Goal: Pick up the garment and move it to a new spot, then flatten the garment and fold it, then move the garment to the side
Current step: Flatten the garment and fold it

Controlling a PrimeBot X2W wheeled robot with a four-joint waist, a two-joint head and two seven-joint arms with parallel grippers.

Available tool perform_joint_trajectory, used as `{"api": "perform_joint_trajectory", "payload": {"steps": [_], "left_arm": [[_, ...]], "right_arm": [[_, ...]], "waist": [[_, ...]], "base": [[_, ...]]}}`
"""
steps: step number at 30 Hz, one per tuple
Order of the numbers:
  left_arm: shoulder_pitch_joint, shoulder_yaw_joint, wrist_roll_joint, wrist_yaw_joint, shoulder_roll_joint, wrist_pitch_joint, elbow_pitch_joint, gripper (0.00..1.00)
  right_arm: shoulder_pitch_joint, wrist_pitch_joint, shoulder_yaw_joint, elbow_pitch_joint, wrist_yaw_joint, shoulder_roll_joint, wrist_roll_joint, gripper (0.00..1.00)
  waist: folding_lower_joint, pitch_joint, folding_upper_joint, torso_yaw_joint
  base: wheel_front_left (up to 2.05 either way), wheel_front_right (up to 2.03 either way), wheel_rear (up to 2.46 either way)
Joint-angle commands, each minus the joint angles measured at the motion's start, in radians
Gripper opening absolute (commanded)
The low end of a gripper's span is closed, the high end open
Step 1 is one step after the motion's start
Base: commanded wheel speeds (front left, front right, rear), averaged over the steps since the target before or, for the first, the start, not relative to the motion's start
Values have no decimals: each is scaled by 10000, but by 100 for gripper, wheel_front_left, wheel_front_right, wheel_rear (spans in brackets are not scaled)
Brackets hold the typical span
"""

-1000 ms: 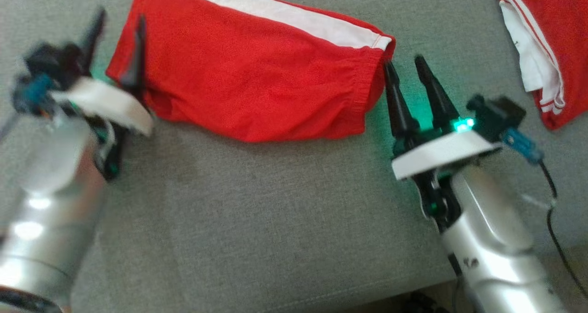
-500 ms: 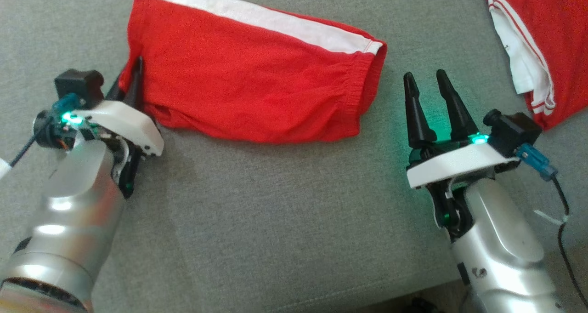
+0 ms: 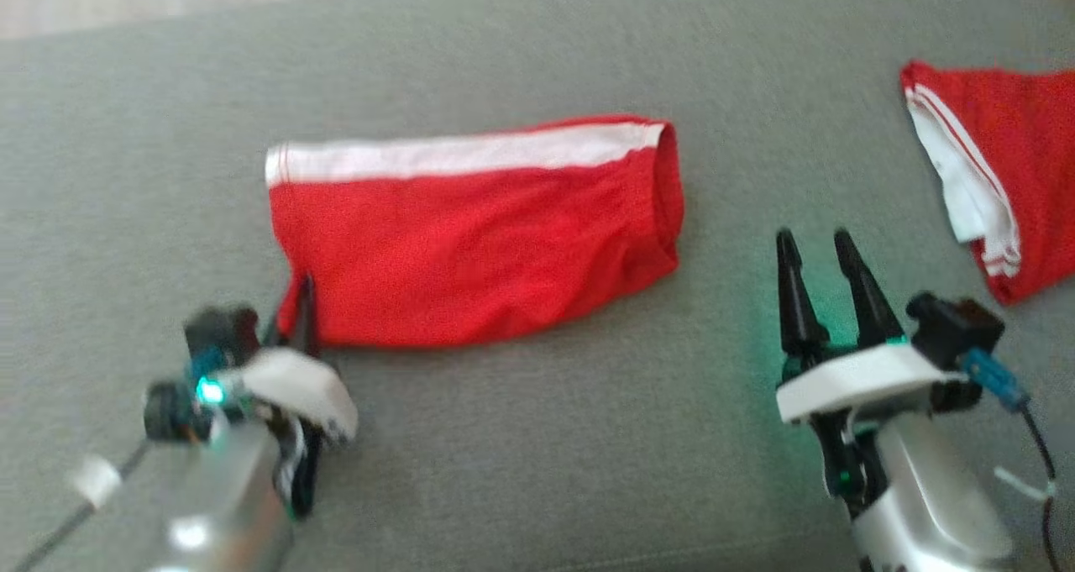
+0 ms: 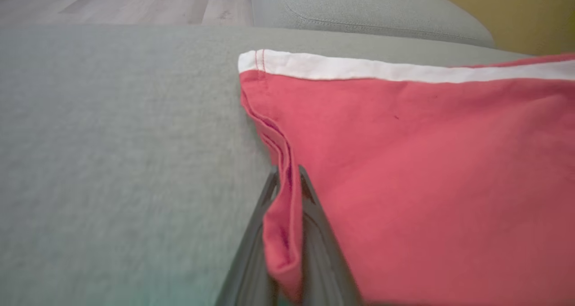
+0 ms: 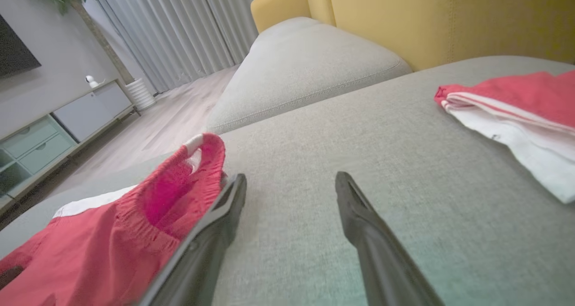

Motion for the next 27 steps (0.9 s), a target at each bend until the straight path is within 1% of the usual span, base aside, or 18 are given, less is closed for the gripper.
{"api": "perform_joint_trajectory", "payload": {"steps": [1,5,6,7,12,16,17,21,24,27], "left_arm": [[448,542,301,206,269,-50,-636,0],[1694,1162,904,348,145,-51,-1656,0],[1904,1344,1099,413,117,-51,-1915,33],[2092,1510,1325,482,93,-51,-2163,100],[2811,2394,2805,990,-59,-52,-3628,100],[3406,2763,4050,1245,-177,-52,-4552,100],[3406,2763,4050,1245,-177,-52,-4552,100],[4070,3024,4823,1351,-308,-52,-5069,100],[4671,3319,5082,1281,-587,-52,-5421,100],[5010,3398,5193,1104,-816,-52,-5532,100]], "right_arm": [[136,-110,102,-215,-7,95,-83,100],[423,-110,-36,-125,-7,95,-178,100],[460,-110,-41,-115,-7,95,-224,100],[493,-110,-53,-116,-7,95,-252,100],[475,-110,2,-184,-7,95,-446,100],[409,-110,132,-373,-7,95,-675,100],[409,-110,132,-373,-7,95,-675,100],[407,-110,298,-450,-7,95,-695,100],[420,-111,601,-436,-7,95,-731,100],[266,-111,916,-273,-7,95,-743,100]], "waist": [[2,-655,-1,628],[2,-869,-1,925],[2,-899,-1,973],[2,-919,-1,1018],[2,-978,-1,1196],[2,-1177,-1,1336],[2,-1177,-1,1336],[2,-1457,-1,1452],[2,-1589,-1,1618],[2,-1561,-1,1883]], "base": [[0,0,0],[0,0,0],[0,0,0],[0,0,0],[0,0,0],[0,0,0],[0,0,0],[0,0,0],[0,0,0],[0,0,0]]}}
